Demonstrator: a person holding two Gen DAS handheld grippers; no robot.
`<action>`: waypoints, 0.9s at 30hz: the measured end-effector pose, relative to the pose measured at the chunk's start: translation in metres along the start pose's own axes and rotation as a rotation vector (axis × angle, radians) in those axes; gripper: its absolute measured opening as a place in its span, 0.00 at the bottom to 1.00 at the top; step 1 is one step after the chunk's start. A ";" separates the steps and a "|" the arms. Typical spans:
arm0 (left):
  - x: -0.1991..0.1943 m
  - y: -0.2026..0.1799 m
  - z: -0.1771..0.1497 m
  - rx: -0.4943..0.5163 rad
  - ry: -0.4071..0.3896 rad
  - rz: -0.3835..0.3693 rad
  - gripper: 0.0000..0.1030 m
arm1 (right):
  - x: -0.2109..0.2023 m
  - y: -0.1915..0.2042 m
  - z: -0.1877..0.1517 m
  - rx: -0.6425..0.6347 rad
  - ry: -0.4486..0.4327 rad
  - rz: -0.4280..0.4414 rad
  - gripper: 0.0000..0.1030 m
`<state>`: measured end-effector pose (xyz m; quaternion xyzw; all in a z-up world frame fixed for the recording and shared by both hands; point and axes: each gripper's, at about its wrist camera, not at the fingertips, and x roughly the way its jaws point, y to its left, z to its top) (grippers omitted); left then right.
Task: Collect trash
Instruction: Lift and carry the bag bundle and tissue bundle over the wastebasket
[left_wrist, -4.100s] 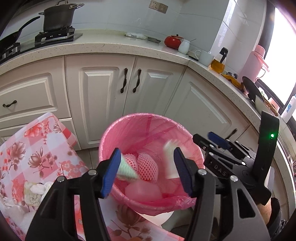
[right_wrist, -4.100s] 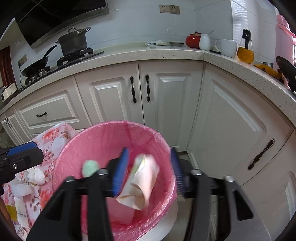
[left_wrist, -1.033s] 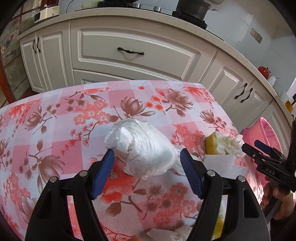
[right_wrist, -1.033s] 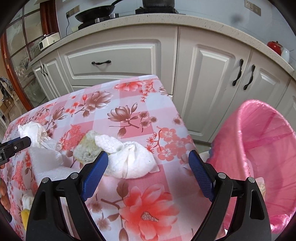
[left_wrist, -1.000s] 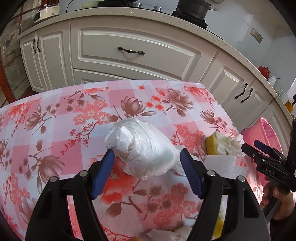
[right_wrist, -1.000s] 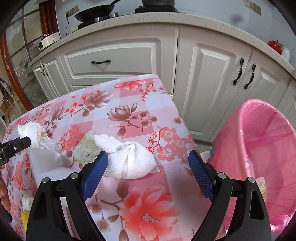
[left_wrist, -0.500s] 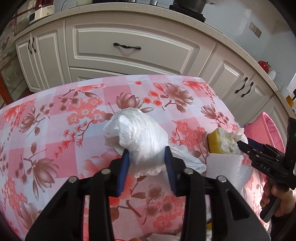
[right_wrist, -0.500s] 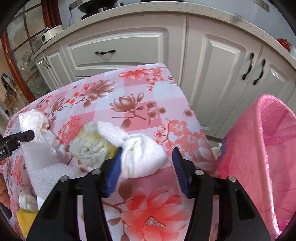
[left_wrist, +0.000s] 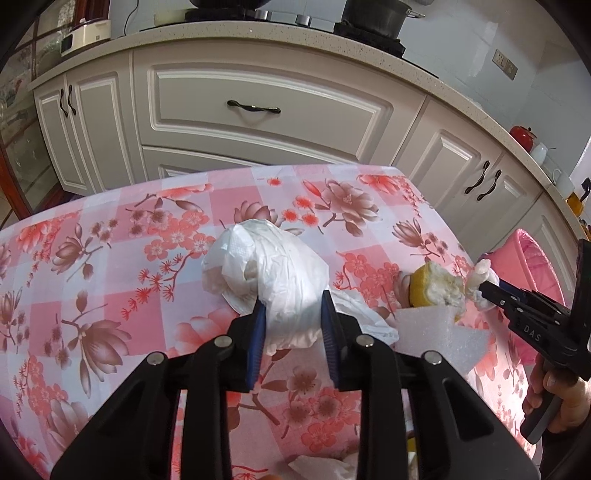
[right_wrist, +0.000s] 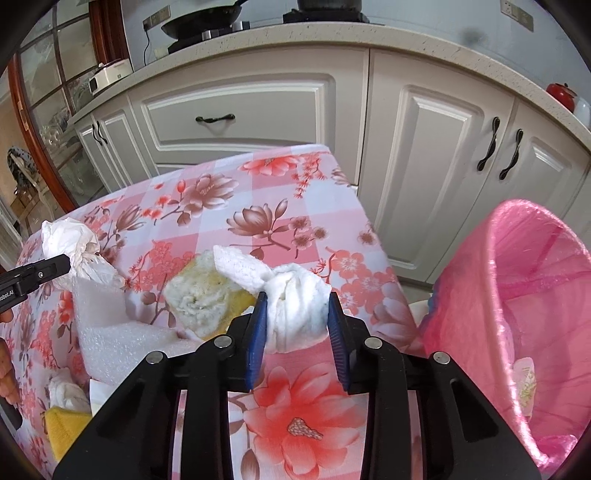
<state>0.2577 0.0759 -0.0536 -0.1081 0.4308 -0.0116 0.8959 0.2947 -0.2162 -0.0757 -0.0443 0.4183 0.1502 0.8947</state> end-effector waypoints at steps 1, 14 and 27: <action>-0.002 0.001 0.000 0.000 -0.004 0.001 0.26 | -0.002 -0.001 0.001 -0.001 -0.004 -0.002 0.30; -0.033 -0.006 0.012 0.006 -0.072 0.036 0.26 | -0.044 -0.012 0.009 0.005 -0.095 -0.018 0.30; -0.064 -0.011 0.024 0.004 -0.139 0.044 0.26 | -0.082 -0.035 0.011 0.027 -0.163 -0.041 0.30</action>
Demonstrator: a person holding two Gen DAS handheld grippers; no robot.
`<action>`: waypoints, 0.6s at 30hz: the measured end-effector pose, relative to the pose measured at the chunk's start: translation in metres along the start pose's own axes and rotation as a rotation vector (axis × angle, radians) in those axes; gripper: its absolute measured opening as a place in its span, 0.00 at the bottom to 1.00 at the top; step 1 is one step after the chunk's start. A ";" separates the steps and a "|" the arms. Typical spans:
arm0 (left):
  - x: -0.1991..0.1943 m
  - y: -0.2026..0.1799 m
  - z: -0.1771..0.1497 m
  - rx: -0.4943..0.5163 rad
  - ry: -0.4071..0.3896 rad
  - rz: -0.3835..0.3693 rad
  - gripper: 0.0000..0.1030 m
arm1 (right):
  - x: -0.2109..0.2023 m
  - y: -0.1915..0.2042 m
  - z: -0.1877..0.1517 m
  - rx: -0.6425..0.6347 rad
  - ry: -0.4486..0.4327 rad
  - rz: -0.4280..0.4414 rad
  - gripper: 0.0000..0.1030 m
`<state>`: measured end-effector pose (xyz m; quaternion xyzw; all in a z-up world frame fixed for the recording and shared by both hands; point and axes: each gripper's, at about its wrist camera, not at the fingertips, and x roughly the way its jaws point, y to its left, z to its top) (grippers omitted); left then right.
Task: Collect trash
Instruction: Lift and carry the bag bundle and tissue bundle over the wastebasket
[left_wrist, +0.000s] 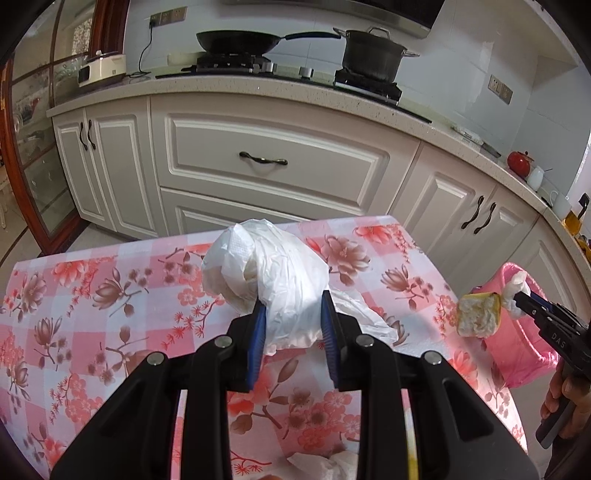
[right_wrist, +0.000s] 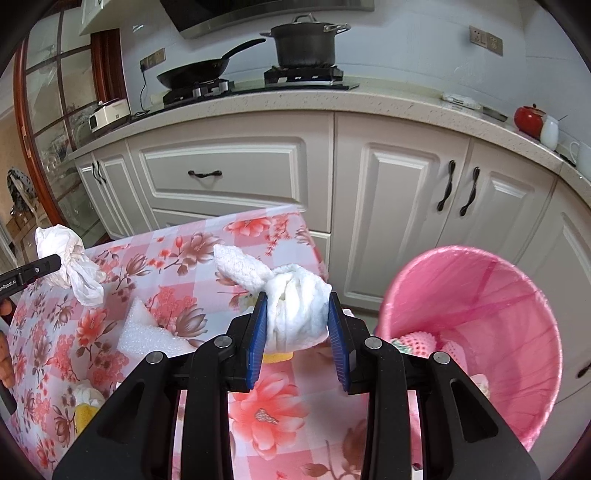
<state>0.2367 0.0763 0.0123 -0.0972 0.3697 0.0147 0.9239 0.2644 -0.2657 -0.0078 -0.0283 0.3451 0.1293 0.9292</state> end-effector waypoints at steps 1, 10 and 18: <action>-0.002 -0.002 0.001 0.003 -0.005 -0.001 0.26 | -0.002 -0.002 0.001 0.003 -0.004 -0.003 0.30; -0.012 -0.019 0.007 0.020 -0.027 -0.017 0.26 | -0.016 -0.006 0.000 0.003 -0.009 0.020 0.30; -0.014 -0.024 0.003 0.030 -0.024 -0.027 0.26 | -0.028 0.024 -0.011 -0.045 0.005 0.112 0.32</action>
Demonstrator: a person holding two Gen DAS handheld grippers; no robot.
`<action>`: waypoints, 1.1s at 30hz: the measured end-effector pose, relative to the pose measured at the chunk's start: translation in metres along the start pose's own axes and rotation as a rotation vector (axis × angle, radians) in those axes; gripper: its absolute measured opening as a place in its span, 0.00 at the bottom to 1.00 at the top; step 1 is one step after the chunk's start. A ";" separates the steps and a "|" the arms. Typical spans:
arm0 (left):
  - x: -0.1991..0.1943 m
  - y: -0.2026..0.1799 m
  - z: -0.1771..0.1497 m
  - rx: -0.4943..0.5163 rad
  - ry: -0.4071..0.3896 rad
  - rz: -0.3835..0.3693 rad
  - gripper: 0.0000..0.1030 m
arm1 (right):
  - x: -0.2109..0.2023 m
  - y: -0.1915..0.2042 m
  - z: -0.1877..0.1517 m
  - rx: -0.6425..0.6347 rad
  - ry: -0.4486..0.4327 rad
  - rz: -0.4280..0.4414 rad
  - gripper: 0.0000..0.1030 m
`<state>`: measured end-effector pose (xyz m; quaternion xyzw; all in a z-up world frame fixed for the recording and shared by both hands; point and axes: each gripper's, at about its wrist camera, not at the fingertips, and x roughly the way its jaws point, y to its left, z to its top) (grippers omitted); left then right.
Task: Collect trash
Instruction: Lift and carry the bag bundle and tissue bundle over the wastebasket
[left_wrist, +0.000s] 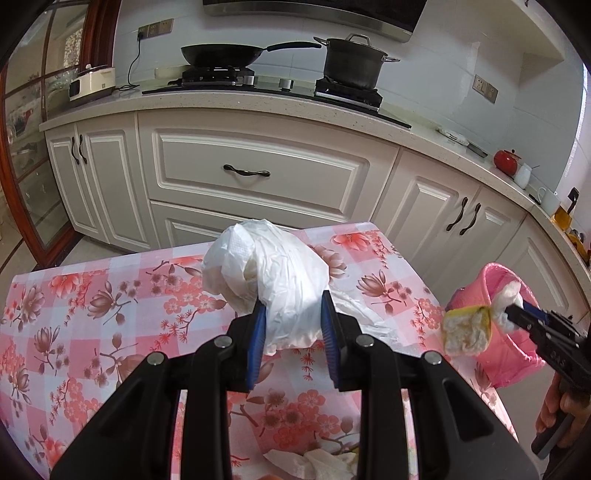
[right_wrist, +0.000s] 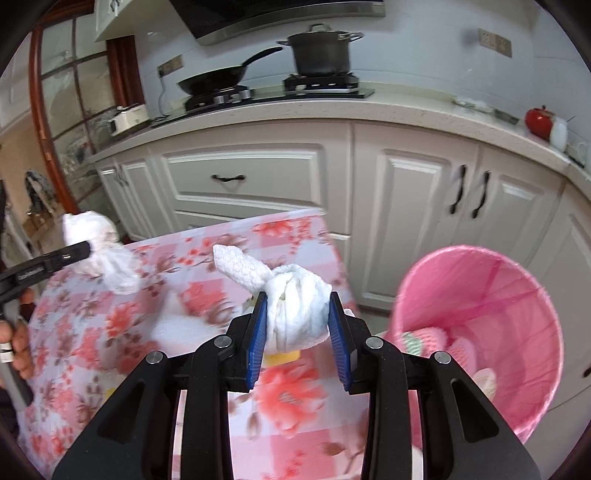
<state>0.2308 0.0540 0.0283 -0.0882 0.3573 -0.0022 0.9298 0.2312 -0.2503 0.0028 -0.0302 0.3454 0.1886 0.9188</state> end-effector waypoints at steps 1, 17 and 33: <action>0.000 0.001 0.000 -0.002 0.000 -0.001 0.26 | 0.000 0.003 -0.002 -0.009 0.001 0.006 0.32; 0.013 -0.035 -0.006 0.012 0.020 -0.092 0.26 | 0.009 0.031 -0.023 -0.066 0.051 0.083 0.31; 0.031 -0.103 -0.006 0.092 0.048 -0.153 0.26 | -0.018 -0.020 -0.018 -0.021 -0.011 -0.036 0.31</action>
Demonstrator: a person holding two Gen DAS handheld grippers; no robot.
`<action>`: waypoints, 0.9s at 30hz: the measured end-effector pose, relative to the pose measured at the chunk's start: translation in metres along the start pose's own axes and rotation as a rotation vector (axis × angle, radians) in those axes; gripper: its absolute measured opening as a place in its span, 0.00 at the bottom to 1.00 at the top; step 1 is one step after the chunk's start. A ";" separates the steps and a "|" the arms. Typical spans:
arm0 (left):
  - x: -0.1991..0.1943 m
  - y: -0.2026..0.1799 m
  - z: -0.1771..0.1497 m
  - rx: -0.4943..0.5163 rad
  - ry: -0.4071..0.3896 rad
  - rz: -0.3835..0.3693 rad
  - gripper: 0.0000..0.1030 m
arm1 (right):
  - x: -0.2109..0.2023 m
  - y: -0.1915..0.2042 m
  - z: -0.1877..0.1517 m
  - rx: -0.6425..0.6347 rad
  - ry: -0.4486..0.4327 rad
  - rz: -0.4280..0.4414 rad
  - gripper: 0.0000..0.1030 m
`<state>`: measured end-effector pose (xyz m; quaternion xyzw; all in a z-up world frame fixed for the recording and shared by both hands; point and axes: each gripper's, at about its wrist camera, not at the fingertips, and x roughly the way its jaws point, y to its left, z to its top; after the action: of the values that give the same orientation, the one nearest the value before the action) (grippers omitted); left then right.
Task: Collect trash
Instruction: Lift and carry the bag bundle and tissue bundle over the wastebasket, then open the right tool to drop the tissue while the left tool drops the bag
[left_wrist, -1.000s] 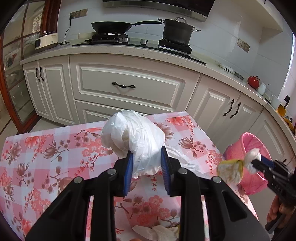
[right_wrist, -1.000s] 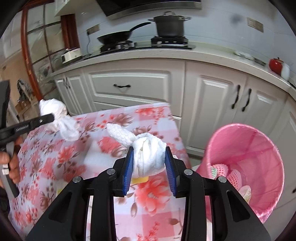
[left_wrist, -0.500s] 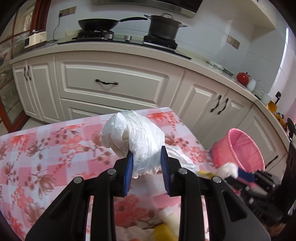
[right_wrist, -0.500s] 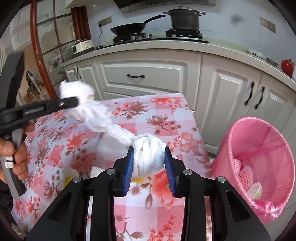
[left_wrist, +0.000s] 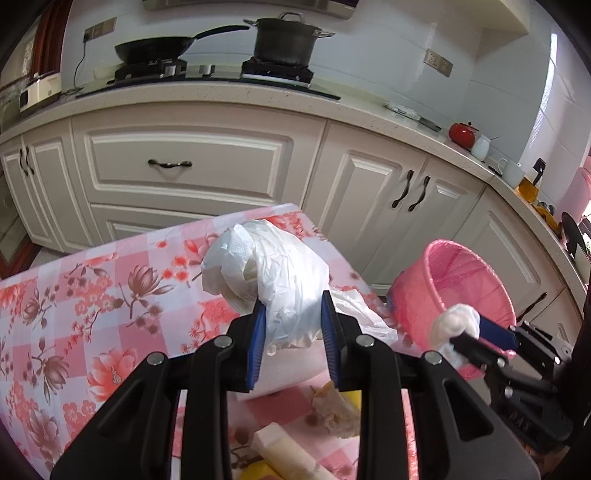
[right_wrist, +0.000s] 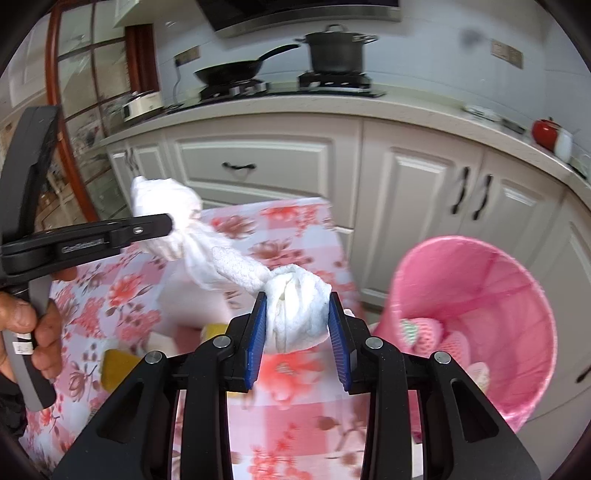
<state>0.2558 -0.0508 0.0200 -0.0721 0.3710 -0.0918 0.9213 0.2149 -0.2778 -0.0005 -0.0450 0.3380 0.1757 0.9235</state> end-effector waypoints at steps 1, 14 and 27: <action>-0.001 -0.005 0.002 0.007 -0.004 -0.003 0.26 | -0.002 -0.008 0.001 0.006 -0.005 -0.016 0.31; 0.008 -0.095 0.024 0.121 -0.026 -0.099 0.27 | -0.030 -0.112 0.000 0.132 -0.056 -0.218 0.32; 0.043 -0.183 0.025 0.232 0.013 -0.189 0.29 | -0.042 -0.178 -0.007 0.237 -0.100 -0.297 0.50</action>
<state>0.2825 -0.2366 0.0462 0.0008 0.3553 -0.2209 0.9083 0.2443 -0.4574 0.0147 0.0236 0.2994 -0.0014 0.9538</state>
